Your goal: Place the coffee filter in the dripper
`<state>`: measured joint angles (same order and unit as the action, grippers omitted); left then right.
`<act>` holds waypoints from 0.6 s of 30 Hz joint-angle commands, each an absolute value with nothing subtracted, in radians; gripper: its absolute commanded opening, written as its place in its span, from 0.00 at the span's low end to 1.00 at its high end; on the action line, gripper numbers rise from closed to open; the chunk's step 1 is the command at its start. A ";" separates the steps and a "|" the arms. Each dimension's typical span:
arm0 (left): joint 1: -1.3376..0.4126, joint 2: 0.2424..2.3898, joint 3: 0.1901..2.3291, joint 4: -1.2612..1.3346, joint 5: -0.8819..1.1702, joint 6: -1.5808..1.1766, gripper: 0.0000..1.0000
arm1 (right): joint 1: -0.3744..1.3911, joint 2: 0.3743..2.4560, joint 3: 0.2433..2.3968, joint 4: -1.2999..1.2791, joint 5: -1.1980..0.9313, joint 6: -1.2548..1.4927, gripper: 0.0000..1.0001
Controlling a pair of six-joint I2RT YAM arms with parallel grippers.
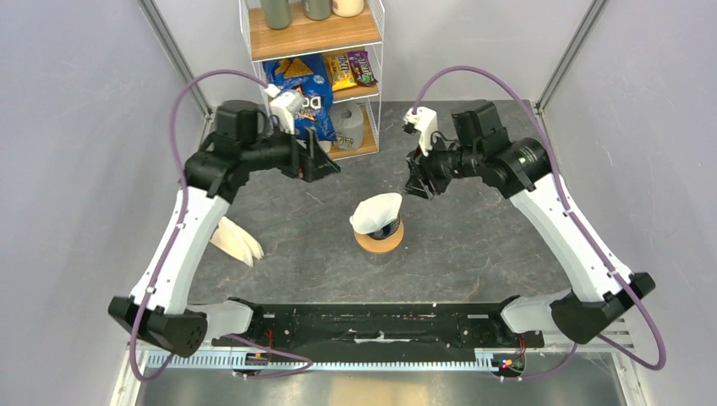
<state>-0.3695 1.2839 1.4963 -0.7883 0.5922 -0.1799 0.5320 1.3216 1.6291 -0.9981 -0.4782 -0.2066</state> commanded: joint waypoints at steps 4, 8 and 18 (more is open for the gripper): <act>-0.255 1.163 1.398 -0.690 0.657 -0.313 0.90 | 0.679 1.444 1.754 -1.073 -0.427 -0.361 0.36; -0.246 1.108 1.330 -0.667 0.620 -0.336 0.90 | 0.728 1.506 1.770 -1.094 -0.385 -0.398 0.34; -0.223 1.065 1.278 -0.644 0.565 -0.370 0.91 | 0.784 1.598 1.683 -1.105 -0.300 -0.470 0.33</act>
<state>-0.2367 1.0931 1.2766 -0.6994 0.5846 -0.3302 0.7692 1.5894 1.7107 -1.0935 -0.3527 -0.4194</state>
